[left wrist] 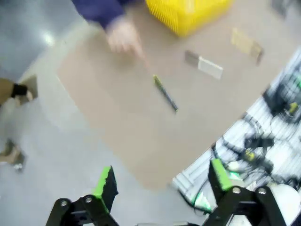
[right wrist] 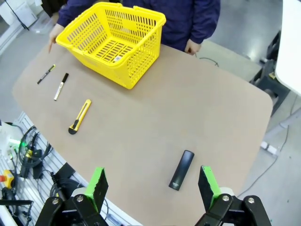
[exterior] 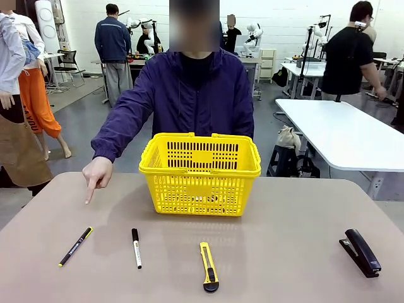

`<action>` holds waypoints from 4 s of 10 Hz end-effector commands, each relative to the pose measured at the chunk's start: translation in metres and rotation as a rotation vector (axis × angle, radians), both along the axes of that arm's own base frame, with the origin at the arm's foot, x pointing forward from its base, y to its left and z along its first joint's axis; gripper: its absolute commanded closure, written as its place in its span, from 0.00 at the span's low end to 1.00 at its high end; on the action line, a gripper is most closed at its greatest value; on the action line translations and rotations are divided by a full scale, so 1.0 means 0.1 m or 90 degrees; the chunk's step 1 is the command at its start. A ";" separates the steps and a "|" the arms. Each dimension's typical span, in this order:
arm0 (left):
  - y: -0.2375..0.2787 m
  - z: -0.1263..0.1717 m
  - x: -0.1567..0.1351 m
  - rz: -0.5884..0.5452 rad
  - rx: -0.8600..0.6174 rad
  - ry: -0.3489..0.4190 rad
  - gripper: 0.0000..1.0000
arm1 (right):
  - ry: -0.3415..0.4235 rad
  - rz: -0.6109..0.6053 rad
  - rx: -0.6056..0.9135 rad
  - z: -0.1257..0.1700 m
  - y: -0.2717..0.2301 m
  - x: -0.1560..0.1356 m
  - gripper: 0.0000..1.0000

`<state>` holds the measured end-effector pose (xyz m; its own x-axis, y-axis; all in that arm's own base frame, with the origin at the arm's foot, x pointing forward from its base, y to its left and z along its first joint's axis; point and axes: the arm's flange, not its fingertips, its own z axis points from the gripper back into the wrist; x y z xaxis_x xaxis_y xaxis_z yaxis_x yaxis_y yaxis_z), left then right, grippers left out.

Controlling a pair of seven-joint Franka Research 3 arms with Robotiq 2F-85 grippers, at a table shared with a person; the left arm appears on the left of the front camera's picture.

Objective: Place the items the person wants into the basket.
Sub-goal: Pick up the item the person points to and place it in the Market Basket.

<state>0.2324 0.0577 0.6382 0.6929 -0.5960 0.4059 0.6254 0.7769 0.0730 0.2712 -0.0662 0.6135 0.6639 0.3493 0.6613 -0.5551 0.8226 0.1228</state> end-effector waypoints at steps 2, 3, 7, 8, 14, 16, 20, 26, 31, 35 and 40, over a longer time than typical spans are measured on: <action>-0.61 -0.61 0.02 -0.034 0.166 0.033 0.00 | 0.006 -0.017 -0.010 0.00 0.01 0.00 0.00; -0.72 -0.84 0.03 -0.004 0.182 0.039 0.00 | 0.006 -0.017 -0.010 0.00 0.01 0.00 0.00; -0.80 -1.53 0.00 0.088 0.126 0.047 0.00 | 0.006 -0.017 -0.010 0.00 0.01 0.00 0.00; -0.78 -1.58 0.00 0.104 0.114 0.052 0.00 | 0.006 -0.017 -0.010 0.00 0.01 0.00 0.00; -0.78 -0.86 0.33 0.105 0.117 0.063 0.00 | 0.006 -0.017 -0.010 0.00 0.01 0.00 0.00; -0.78 -0.86 0.33 0.105 0.117 0.063 0.00 | 0.006 -0.017 -0.010 0.00 0.01 0.00 0.00; -0.78 -0.85 0.33 0.106 0.108 0.062 0.00 | 0.006 -0.017 -0.010 0.00 0.01 0.00 0.00; -1.11 -2.02 0.58 0.214 0.117 0.045 0.00 | 0.006 -0.017 -0.010 0.00 0.01 0.00 0.00; -1.08 -2.80 0.74 0.202 0.084 0.149 0.00 | 0.006 -0.017 -0.010 0.00 0.01 0.00 0.00; -1.06 -3.24 0.76 0.190 0.092 0.187 0.00 | 0.006 -0.017 -0.010 0.00 0.01 0.00 0.00; -1.29 -2.91 1.68 0.198 0.113 0.207 0.00 | 0.006 -0.017 -0.010 0.00 0.01 0.00 0.00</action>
